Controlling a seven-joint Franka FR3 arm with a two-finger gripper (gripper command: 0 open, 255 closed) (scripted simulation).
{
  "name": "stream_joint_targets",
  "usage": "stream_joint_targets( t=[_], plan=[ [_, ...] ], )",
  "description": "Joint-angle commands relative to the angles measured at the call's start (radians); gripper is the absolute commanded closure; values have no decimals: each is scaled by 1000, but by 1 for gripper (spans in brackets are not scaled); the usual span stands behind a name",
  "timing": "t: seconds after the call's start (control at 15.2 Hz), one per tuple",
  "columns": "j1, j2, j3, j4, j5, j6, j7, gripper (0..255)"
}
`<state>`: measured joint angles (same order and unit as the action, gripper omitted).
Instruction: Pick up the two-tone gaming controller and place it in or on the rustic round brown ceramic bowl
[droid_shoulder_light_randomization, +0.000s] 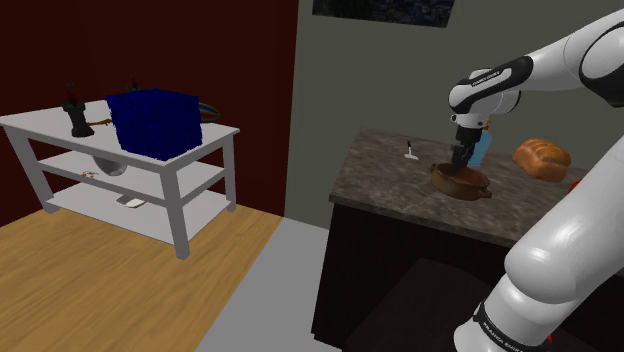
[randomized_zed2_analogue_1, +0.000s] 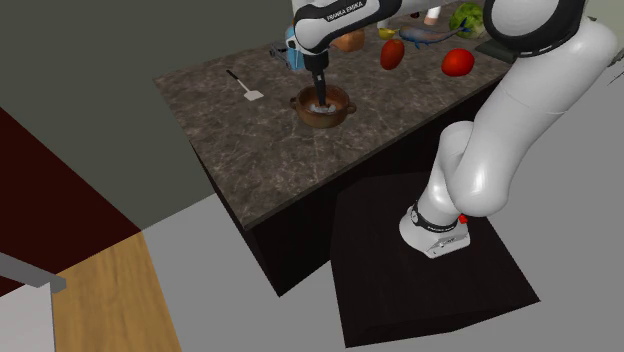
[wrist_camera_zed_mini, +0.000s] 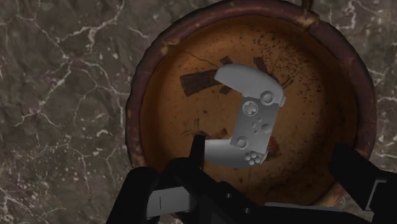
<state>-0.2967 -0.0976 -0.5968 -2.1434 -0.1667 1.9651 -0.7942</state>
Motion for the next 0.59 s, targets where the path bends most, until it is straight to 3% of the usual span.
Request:
stream_joint_targets(
  t=[0.0,0.2,0.53],
  plan=[
    [2,-8,4,27,-2,-34,2,0],
    [8,-23,14,107,-2,-128,5,0],
    [8,-23,14,107,-2,-128,5,0]
  ],
)
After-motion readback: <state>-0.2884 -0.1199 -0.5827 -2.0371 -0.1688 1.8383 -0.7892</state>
